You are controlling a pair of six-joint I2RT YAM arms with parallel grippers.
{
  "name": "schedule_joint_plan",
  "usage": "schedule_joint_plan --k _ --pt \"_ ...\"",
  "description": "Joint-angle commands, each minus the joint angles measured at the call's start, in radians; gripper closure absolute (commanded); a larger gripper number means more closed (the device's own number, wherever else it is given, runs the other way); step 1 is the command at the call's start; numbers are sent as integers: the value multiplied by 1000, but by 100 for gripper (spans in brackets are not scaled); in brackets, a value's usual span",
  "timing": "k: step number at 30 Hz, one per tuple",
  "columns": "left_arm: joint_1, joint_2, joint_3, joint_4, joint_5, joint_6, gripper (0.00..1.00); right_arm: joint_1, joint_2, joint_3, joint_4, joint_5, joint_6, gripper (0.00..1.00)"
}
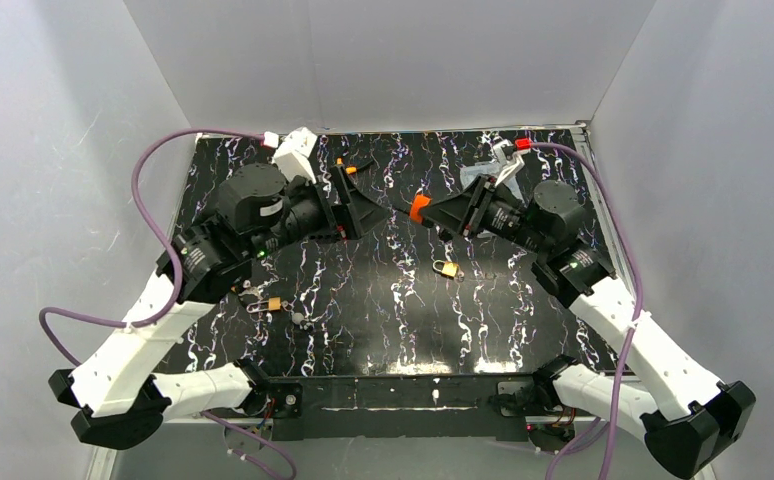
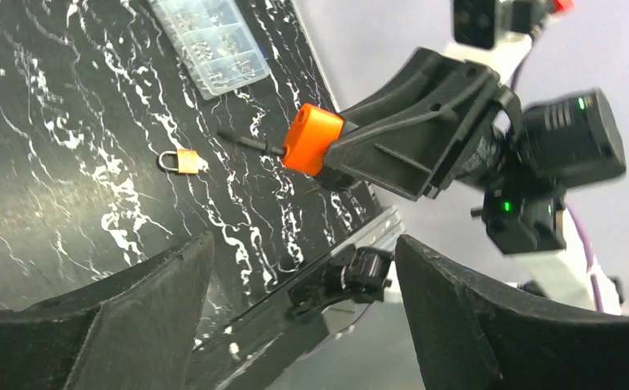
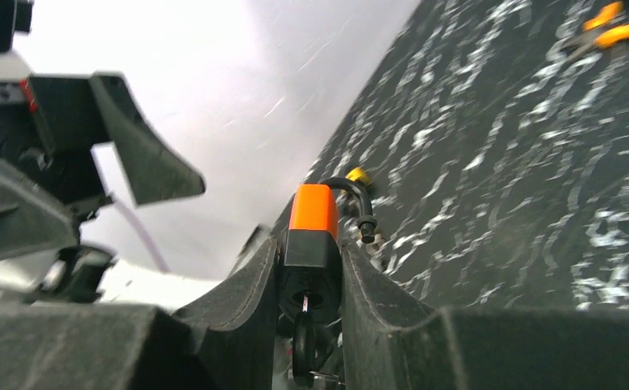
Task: Lock with the key
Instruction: Lock the lock.
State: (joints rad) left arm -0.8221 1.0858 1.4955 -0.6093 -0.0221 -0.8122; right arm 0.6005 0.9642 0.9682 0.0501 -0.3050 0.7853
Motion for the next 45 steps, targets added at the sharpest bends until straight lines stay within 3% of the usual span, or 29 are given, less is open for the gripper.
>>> schedule_joint_plan --k 1,7,11,20,29,35,42,45 --pt "10 -12 75 -61 176 280 22 -38 -12 99 96 -389 89 99" --pt "9 -22 108 -91 311 484 29 -47 16 187 121 -564 185 99" --pt "9 -23 130 -80 383 544 35 -47 14 215 164 -606 261 99" --pt "10 -38 91 64 531 535 48 -47 49 297 125 -626 344 99" --pt "10 -42 64 128 580 495 65 -47 64 290 158 -603 403 99" --pt "10 -47 44 124 565 491 67 -46 62 289 183 -587 423 99" --pt "10 -46 43 118 539 487 54 -47 66 296 210 -589 451 99" --pt "10 -46 41 120 536 474 57 -47 62 301 201 -584 447 99"
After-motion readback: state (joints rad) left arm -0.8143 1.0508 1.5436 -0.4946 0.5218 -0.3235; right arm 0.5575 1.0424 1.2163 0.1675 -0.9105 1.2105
